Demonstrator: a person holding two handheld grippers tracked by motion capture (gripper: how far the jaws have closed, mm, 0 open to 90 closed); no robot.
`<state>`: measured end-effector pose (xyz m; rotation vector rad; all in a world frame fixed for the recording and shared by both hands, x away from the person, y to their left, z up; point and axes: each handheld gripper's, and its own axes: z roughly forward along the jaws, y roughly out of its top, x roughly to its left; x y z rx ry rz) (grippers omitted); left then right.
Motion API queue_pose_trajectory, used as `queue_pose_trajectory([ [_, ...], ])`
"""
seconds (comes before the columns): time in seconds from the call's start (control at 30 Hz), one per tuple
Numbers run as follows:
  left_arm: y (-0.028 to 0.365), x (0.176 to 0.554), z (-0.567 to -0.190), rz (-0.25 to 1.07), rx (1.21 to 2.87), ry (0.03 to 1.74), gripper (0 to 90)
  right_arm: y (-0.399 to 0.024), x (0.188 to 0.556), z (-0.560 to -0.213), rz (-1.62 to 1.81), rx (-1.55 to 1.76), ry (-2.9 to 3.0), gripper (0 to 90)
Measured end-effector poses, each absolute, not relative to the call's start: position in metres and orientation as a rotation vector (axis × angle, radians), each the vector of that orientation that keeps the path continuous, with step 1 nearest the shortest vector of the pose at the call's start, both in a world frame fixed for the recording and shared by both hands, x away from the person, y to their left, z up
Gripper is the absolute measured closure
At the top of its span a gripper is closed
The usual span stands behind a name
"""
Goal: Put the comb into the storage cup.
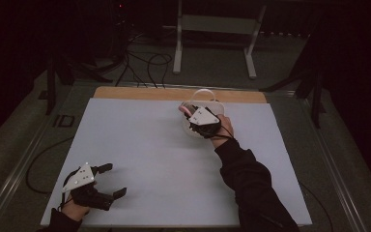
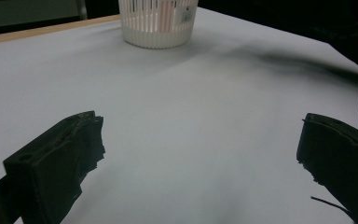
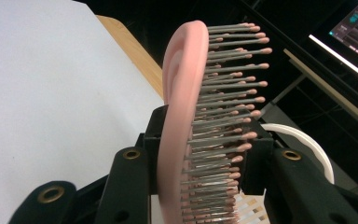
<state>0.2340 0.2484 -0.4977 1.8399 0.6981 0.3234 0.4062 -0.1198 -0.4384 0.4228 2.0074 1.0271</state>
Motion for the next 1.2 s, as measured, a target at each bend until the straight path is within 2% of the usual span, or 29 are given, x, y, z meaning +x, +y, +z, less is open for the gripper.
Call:
queue_pose_trajectory([
  [0.93, 0.247, 0.233, -0.498, 0.329, 1.845, 0.693, 0.0, -0.115, 0.395, -0.450, 1.039, 0.430, 2.007, 57.8],
  [1.0, 0.247, 0.233, -0.498, 0.329, 1.846, 0.693, 0.0, -0.116, 0.396, -0.450, 1.038, 0.435, 2.013, 54.7],
  [1.2, 0.247, 0.233, -0.498, 0.326, 1.847, 0.692, 0.0, -0.117, 0.398, -0.453, 1.049, 0.443, 2.046, 30.5],
])
